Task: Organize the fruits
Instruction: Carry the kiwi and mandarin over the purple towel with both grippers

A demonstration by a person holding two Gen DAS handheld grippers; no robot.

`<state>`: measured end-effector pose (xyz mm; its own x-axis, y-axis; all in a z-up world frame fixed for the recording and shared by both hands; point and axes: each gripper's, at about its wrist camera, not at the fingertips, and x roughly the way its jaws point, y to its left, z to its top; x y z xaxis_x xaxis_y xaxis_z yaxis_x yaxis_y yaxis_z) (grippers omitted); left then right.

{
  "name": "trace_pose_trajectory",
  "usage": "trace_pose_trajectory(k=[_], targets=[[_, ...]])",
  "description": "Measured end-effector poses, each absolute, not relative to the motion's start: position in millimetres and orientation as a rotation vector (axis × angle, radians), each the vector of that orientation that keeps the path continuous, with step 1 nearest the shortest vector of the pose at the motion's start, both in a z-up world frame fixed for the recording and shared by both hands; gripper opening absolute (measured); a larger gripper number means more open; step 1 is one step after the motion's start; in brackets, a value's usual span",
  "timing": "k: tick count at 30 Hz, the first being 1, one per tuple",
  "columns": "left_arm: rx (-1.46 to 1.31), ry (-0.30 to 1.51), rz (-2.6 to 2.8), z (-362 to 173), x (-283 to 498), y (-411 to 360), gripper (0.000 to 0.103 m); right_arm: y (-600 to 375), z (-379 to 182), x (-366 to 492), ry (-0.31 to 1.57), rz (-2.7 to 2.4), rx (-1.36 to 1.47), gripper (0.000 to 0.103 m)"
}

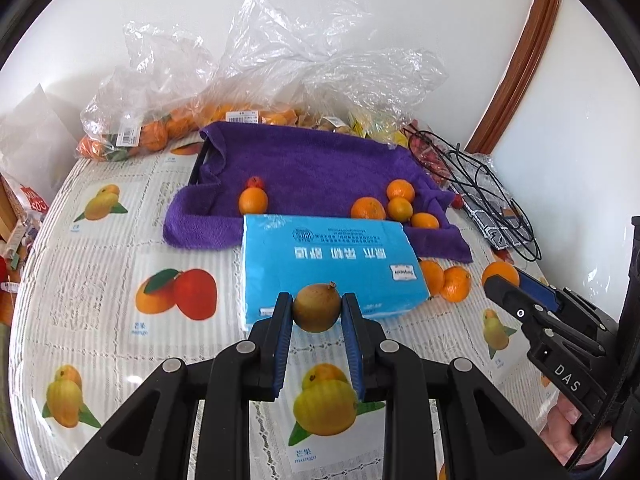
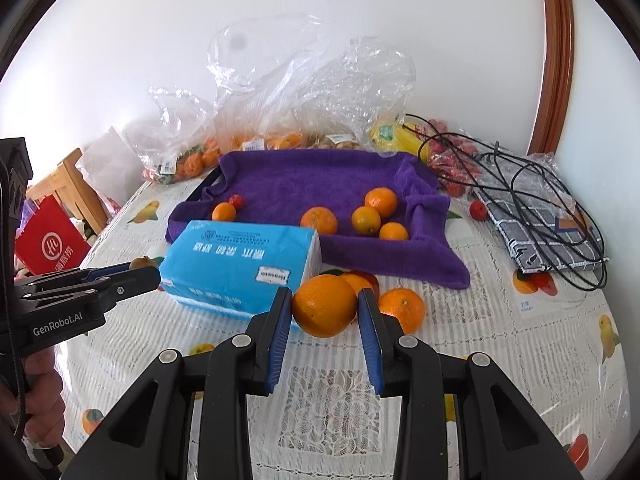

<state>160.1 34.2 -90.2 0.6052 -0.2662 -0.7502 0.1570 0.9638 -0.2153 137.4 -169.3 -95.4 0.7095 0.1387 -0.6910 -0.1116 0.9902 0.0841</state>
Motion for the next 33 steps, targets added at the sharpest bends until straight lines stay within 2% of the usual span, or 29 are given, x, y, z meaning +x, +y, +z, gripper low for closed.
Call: trace_pose_trajectory(k=[21, 33], targets=[[-0.116, 0.826, -0.224, -56, 205, 46, 0.024, -171, -60, 184, 0.693, 0.124, 0.019, 0.033], [-0.115, 0.831, -0.203, -55, 236, 50, 0.024, -167, -65, 225, 0.702, 0.136, 0.008, 0.033]])
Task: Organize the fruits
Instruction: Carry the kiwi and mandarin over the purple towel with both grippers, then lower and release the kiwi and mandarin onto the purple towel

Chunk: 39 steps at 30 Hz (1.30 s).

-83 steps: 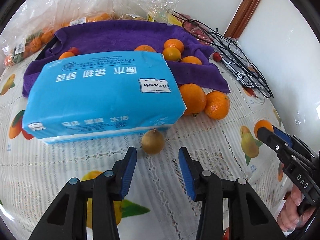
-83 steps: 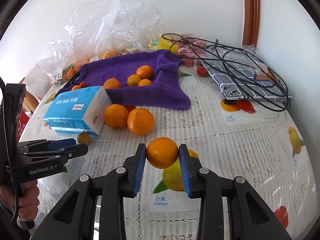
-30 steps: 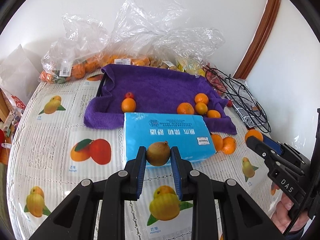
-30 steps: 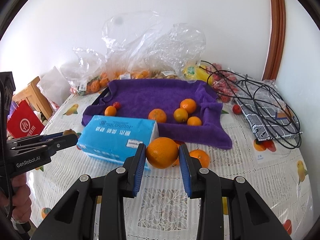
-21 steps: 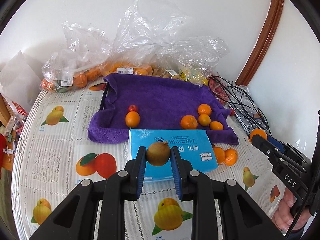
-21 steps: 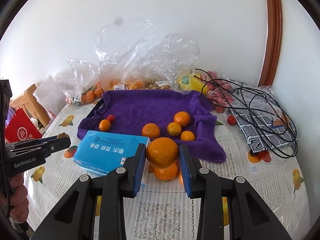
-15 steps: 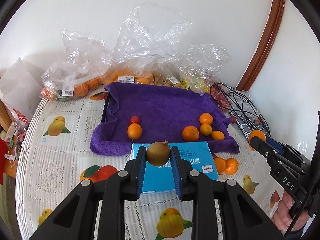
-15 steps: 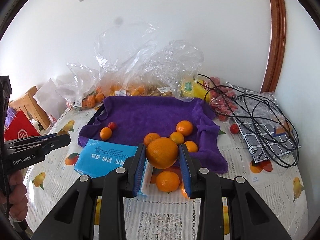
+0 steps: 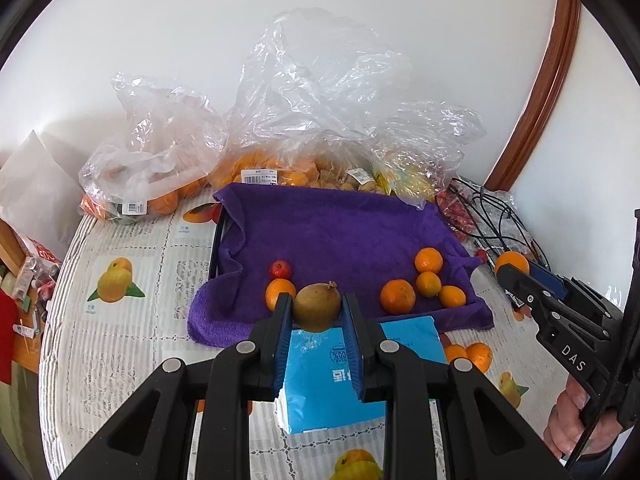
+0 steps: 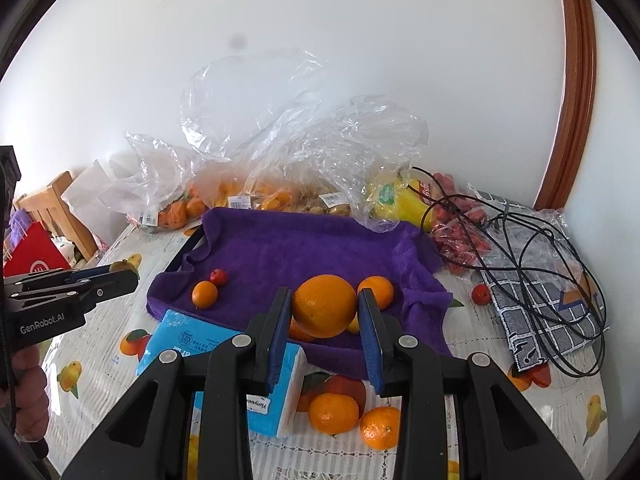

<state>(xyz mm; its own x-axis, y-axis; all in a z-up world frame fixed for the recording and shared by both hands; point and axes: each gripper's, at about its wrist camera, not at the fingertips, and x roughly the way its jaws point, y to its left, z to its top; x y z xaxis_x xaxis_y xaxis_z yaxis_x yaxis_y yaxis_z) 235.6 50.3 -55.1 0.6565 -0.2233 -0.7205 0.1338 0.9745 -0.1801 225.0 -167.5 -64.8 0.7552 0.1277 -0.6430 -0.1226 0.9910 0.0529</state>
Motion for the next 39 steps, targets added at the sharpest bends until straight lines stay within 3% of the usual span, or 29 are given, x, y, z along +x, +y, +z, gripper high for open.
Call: trace_pose_trajectory(k=[39], targets=[[-0.138, 1.015, -0.219, -134, 341, 38, 0.024, -160, -159, 324, 0.885, 0.18, 0.02, 0.033]])
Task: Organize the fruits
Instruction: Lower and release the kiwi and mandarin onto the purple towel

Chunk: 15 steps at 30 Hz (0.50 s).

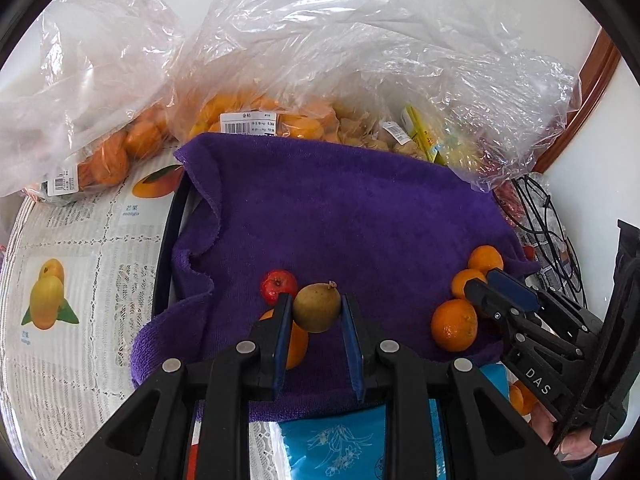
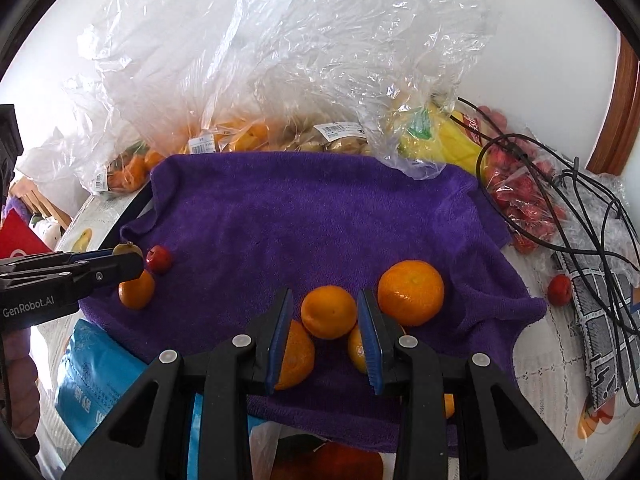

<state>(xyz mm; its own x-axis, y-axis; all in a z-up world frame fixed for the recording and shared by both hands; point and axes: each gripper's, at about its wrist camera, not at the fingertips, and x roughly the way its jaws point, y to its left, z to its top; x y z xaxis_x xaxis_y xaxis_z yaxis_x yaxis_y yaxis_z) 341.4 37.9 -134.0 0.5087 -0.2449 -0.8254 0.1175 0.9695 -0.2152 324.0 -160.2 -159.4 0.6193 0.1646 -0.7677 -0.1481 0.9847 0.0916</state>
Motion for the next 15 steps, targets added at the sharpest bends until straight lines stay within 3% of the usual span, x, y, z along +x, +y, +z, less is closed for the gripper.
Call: trace_pose_trajectory(k=[15], targets=[[-0.119, 1.016, -0.232, -138, 342, 28, 0.024, -201, -141, 291, 0.869, 0.1, 0.043, 0.037]])
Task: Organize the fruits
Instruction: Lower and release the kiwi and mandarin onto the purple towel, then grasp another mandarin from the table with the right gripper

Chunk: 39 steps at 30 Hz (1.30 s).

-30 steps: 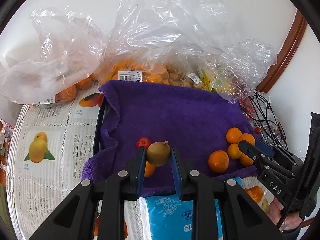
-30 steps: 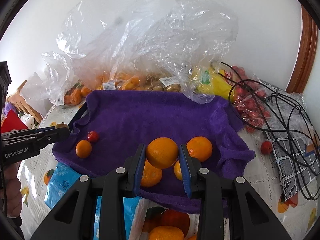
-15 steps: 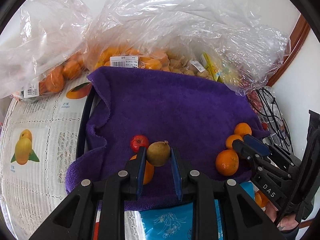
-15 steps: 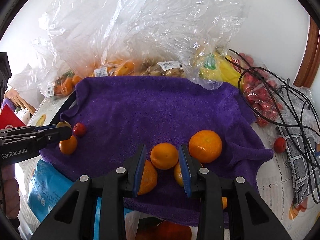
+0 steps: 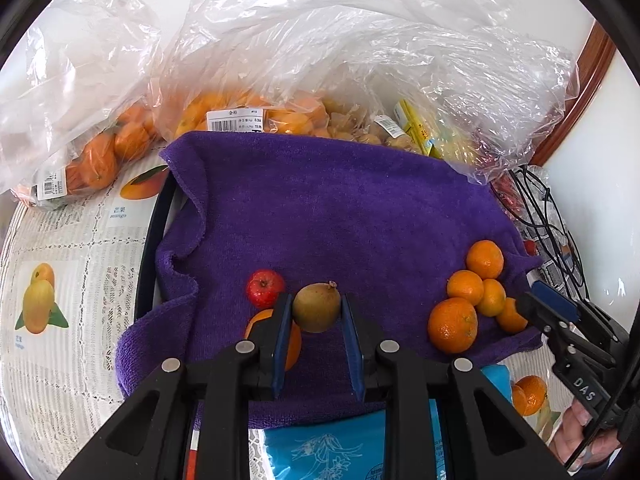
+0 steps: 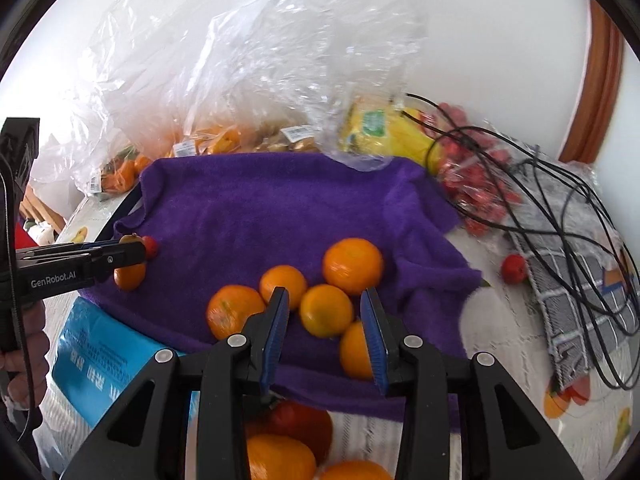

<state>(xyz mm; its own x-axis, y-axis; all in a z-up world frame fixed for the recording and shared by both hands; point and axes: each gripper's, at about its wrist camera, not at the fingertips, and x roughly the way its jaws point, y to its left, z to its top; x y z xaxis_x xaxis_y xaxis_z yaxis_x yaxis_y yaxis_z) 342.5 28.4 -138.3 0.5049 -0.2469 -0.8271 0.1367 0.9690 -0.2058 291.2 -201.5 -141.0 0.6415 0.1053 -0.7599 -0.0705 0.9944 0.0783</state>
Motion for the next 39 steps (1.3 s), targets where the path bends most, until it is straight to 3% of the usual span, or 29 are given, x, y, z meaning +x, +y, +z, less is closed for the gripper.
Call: trace_pose_trajectory(k=[5, 10, 25, 39], targets=[[-0.124, 1.024, -0.222, -134, 339, 27, 0.039, -216, -133, 272, 0.855, 0.071, 0.073, 0.04], [-0.129, 1.004, -0.21, -123, 325, 31, 0.044, -222, -136, 253, 0.875, 0.071, 0.095, 0.041], [-0.124, 0.962, -0.188, -99, 266, 31, 0.05, -226, -156, 193, 0.928, 0.103, 0.138, 0.041], [-0.124, 0.985, -0.15, -104, 239, 41, 0.05, -226, -186, 205, 0.945, 0.11, 0.122, 0.045]])
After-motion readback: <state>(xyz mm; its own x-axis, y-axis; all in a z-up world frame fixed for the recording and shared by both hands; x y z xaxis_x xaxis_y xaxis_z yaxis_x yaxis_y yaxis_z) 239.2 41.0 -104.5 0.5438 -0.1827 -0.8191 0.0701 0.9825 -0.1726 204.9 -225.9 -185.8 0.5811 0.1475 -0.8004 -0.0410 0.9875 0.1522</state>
